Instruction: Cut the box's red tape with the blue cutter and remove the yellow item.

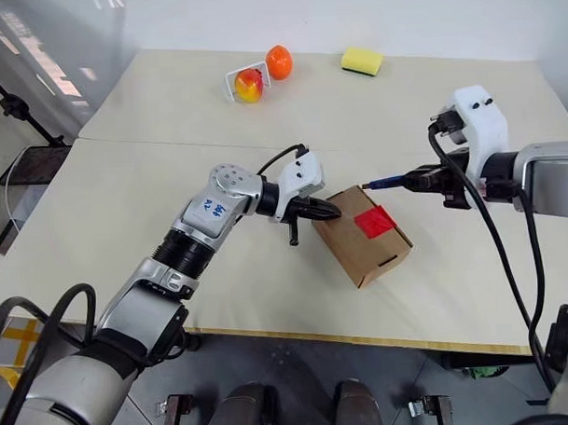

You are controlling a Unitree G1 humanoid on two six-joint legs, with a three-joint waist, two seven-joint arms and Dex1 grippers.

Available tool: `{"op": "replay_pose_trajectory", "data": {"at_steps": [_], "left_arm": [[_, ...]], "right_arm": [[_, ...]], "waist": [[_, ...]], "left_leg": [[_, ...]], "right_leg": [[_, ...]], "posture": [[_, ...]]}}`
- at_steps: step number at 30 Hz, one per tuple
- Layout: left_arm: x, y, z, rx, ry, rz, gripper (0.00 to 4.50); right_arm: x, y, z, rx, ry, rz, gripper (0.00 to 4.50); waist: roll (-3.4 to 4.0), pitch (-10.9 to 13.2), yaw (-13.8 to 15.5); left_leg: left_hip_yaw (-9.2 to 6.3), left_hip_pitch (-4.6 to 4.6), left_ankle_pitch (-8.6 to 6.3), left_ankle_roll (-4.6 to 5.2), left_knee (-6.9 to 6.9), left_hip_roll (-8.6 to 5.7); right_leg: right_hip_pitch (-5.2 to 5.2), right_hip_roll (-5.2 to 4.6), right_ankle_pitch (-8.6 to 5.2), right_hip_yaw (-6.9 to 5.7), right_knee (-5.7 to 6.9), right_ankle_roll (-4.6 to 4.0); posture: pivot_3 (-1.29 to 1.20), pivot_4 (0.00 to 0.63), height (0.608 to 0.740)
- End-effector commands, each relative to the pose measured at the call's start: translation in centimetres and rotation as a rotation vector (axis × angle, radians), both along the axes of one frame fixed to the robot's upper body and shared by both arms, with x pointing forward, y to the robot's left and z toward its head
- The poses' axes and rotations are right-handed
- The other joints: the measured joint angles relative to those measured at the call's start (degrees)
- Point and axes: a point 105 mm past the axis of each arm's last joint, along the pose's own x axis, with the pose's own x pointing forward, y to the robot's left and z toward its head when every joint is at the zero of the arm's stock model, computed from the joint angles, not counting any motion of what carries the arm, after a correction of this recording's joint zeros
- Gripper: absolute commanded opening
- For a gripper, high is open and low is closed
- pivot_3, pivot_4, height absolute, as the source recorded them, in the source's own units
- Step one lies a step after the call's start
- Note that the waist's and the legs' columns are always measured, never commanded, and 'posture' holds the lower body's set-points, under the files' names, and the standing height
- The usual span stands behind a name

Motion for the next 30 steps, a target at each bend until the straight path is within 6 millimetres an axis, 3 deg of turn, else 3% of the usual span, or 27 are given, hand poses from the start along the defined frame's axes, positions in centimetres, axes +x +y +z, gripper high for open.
{"op": "replay_pose_trajectory", "data": {"at_steps": [1,10,19,30], "left_arm": [[-0.1,-0.2,-0.1,0.016,0.0,-0.005,0.0],[-0.1,-0.2,-0.1,0.015,0.001,-0.005,0.0],[-0.1,-0.1,-0.1,0.016,0.001,-0.004,0.0],[-0.2,-0.2,-0.2,0.017,0.002,-0.011,0.0]], "right_arm": [[-0.6,-0.6,1.6,-0.001,-0.06,-0.013,0.17],[-1.0,-1.5,-0.2,-0.01,0.003,-0.033,0.17],[-1.3,-0.1,2.7,0.013,-0.112,0.023,0.17],[-1.2,-1.0,0.2,-0.021,-0.023,-0.011,0.17]], "waist": [[0.0,0.0,-0.01],[0.0,0.0,0.04],[0.0,0.0,0.01],[0.0,0.0,0.07]], "left_leg": [[0.0,0.0,0.0,0.0,0.0,0.0],[-0.01,-0.02,0.0,0.01,0.04,0.0],[-0.03,-0.03,0.01,0.02,0.08,0.0],[-0.03,-0.07,0.01,0.04,0.11,-0.01]], "right_leg": [[0.0,0.0,0.0,0.0,0.0,0.0],[0.0,-0.03,0.0,-0.01,0.02,0.01],[-0.01,-0.04,0.01,-0.02,0.05,0.01],[-0.01,-0.08,0.02,-0.02,0.05,0.03]], "posture": [[0.0,0.15,0.74],[0.0,0.15,0.74],[0.0,0.15,0.74],[0.0,0.15,0.74]]}}
